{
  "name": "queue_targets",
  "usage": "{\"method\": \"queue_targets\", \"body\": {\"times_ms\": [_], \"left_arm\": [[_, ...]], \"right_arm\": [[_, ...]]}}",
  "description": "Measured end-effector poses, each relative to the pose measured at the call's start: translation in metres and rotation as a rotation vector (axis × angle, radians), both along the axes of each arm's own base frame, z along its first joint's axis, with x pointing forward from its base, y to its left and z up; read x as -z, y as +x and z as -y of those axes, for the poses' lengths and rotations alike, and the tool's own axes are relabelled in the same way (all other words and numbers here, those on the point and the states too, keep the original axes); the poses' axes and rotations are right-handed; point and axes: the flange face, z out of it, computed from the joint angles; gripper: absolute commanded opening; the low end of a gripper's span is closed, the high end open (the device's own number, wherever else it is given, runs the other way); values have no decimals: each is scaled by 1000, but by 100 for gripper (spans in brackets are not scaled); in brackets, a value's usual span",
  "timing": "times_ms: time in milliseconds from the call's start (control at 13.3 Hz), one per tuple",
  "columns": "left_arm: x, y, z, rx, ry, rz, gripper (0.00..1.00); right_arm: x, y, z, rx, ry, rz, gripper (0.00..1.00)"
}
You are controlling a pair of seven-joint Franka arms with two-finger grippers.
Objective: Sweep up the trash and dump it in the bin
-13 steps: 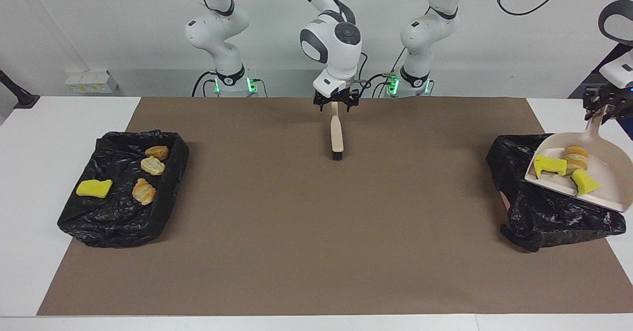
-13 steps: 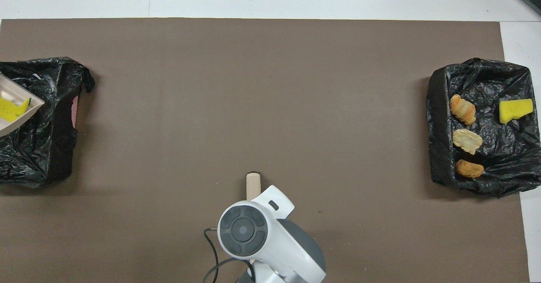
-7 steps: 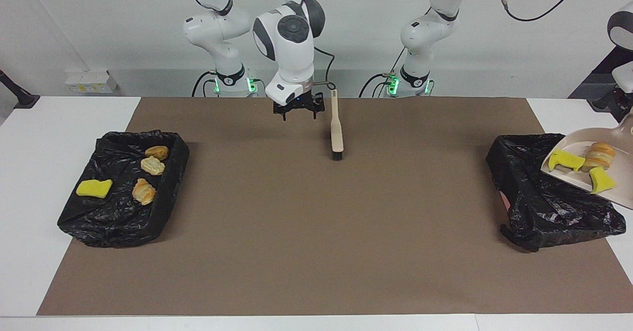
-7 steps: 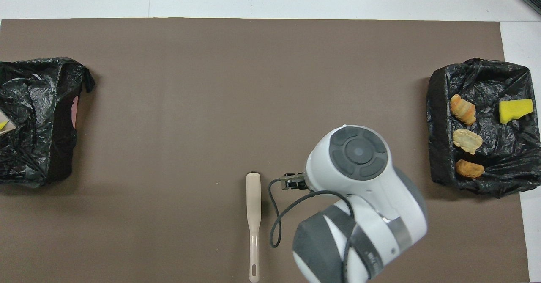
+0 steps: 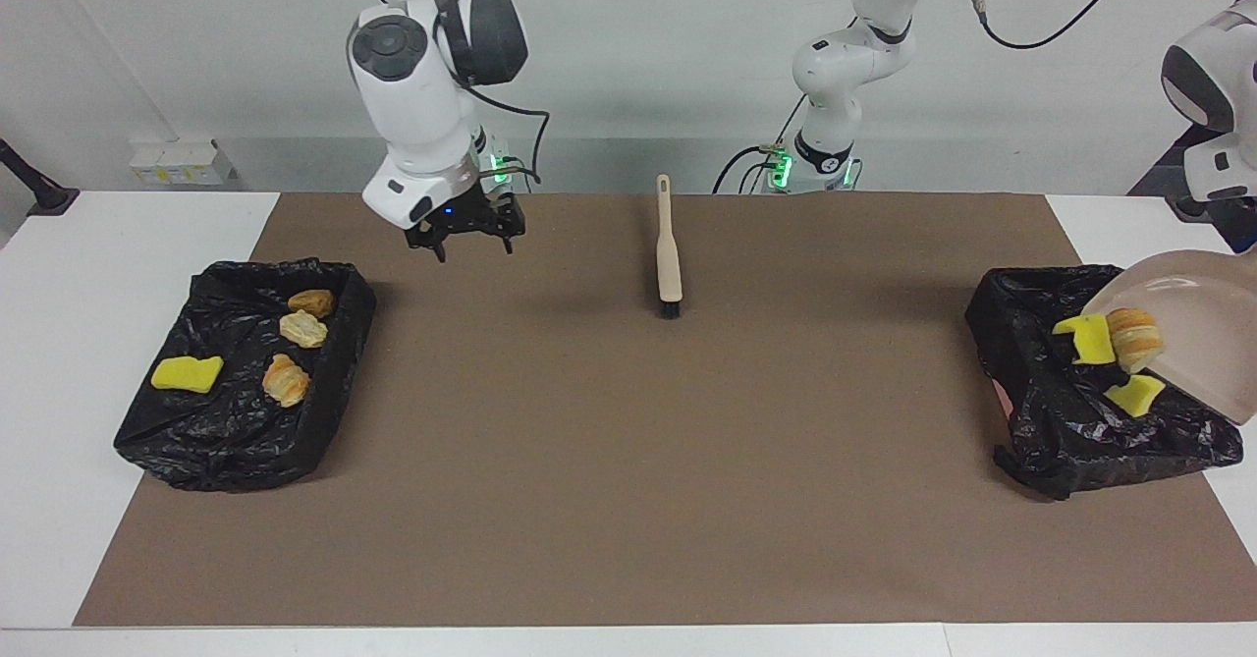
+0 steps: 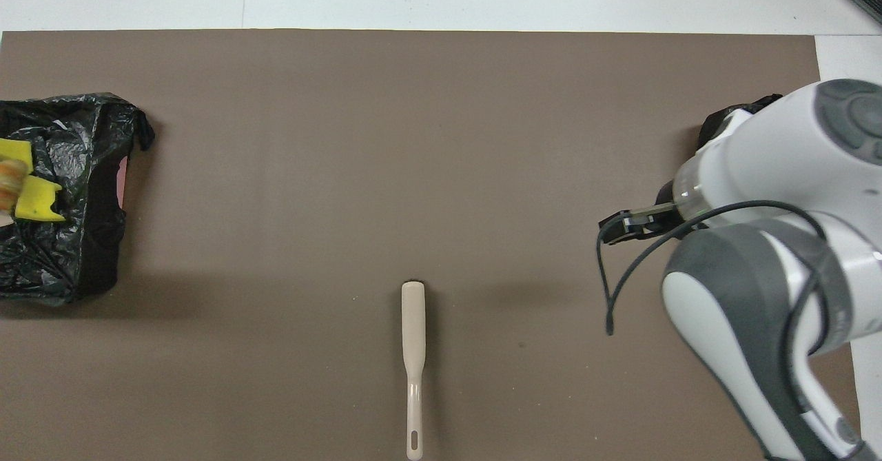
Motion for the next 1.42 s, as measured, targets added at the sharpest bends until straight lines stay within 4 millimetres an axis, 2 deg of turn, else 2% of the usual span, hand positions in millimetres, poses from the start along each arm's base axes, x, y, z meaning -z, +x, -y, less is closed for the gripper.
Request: {"method": "queue_targets", "body": {"times_ms": [225,375,524,674,899,974,1049,1199,1423], "left_arm": [[-3,5,9,43,108,-50,0],[-3,9,24,54,130,-73,0],[-7,9,28,60,134,-75,0],[-20,9,26,86,138,-93,0],[-58,7,27,132,151,-102,0],[-66,7,33,136,135,-93,0],[-67,7,43,134,79,-81,0],[-53,5,62,58,-144,-7,0],[-47,-2,93,-214,-396,182,0]], "right_arm": [[-24,9,66,-43,-11,14,100],[-34,9,94,-19,-10,10,100],[-52,7,114,19,-10,9,100],[-70,6,121,55,-12,24,100],[-72,6,119,101,-14,30,100],[-72,6,118,104,-14,29,100],[-72,6,118,108,-14,27,100],[-72,6,118,115,-14,27,100],[-72,6,110,101,-14,28,100]]}}
